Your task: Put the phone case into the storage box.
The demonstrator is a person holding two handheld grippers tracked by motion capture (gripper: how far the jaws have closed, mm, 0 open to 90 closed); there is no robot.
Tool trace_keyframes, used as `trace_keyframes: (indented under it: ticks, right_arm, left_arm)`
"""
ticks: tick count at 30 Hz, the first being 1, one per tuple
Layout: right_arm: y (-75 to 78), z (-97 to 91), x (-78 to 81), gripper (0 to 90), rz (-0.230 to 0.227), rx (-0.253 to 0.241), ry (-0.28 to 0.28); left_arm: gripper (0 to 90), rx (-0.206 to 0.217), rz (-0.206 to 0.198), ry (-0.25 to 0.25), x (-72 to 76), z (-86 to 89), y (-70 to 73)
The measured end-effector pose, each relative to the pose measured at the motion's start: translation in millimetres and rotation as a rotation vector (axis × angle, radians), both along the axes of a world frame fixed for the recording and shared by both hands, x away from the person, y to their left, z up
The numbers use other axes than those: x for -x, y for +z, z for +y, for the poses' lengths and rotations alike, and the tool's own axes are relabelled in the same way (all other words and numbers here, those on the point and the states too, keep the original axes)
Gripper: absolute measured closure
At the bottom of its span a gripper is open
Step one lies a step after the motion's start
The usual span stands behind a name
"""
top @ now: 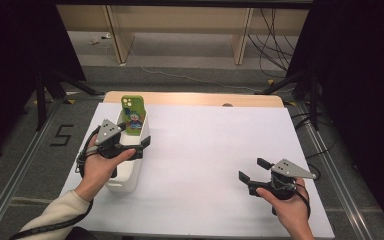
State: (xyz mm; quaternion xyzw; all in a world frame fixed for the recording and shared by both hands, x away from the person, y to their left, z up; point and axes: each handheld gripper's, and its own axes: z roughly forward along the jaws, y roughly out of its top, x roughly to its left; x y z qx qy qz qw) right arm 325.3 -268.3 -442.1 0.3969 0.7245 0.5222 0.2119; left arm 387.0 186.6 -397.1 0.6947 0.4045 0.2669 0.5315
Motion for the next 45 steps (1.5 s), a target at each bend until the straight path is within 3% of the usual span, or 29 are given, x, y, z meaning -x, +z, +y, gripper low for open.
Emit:
trace_keyframes:
  ticks: [22, 45]
  right_arm:
    - [0.7, 1.0, 0.5, 15.9, -0.001, -0.001, 0.002]
    - [1.2, 0.3, 0.8, 15.9, -0.002, 0.002, 0.0]
  left_arm:
    - [2.5, -0.006, 0.025, -0.064, 23.2, -5.0, -10.1]
    - [2.5, -0.015, 0.038, -0.081, 30.6, -6.5, -18.5]
